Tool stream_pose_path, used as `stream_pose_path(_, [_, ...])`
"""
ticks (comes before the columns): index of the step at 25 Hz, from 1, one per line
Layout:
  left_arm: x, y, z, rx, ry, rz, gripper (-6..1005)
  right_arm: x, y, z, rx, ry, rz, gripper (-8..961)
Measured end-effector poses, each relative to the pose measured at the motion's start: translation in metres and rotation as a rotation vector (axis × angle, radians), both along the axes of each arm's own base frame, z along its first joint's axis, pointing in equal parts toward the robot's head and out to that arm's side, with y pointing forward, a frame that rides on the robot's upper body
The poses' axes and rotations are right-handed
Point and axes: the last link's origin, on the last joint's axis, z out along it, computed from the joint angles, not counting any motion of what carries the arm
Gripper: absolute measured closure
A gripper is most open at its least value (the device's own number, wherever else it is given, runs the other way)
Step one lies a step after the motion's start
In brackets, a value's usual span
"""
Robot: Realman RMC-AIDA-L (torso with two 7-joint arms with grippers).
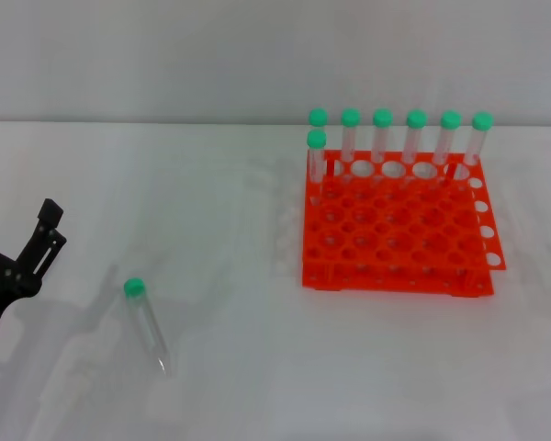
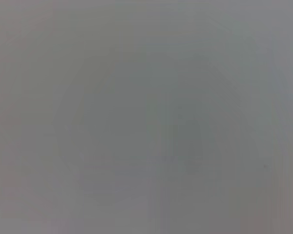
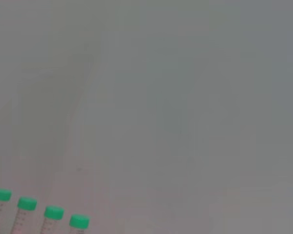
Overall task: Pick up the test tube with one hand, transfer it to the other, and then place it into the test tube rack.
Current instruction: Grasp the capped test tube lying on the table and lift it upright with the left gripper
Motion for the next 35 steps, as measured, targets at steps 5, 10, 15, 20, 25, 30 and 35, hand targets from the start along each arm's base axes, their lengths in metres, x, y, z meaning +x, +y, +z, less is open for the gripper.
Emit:
stream_pose_path(5, [0.001,0.000,-0.001,-0.009,-0.003,-0.007,111,0.001,-0.001,0.000,0.019,0.026,-0.016,426])
stream_pose_path(10, [0.002,0.003,-0.001,-0.038,-0.041,-0.020,112,0.002,-0.001,-0.001,0.018,0.029,-0.023,426])
stream_pose_path(15, [0.001,0.008,0.006,-0.109,-0.137,-0.046,112,0.002,-0.001,0.000,0.020,0.028,-0.024,426])
stream_pose_path(20, [0.000,0.017,0.024,-0.200,-0.197,-0.098,113,0.003,0.001,0.002,0.027,0.023,-0.027,426])
stream_pose_path(25, [0.001,0.032,0.050,-0.313,-0.304,-0.118,113,0.003,0.005,0.002,0.022,0.020,-0.034,426])
stream_pose_path(30, [0.002,0.044,0.073,-0.426,-0.456,-0.092,114,0.006,0.009,0.001,0.014,0.017,-0.064,425])
stream_pose_path(35, [0.010,0.060,0.093,-0.551,-0.540,-0.050,114,0.010,0.012,0.003,0.026,0.023,-0.101,425])
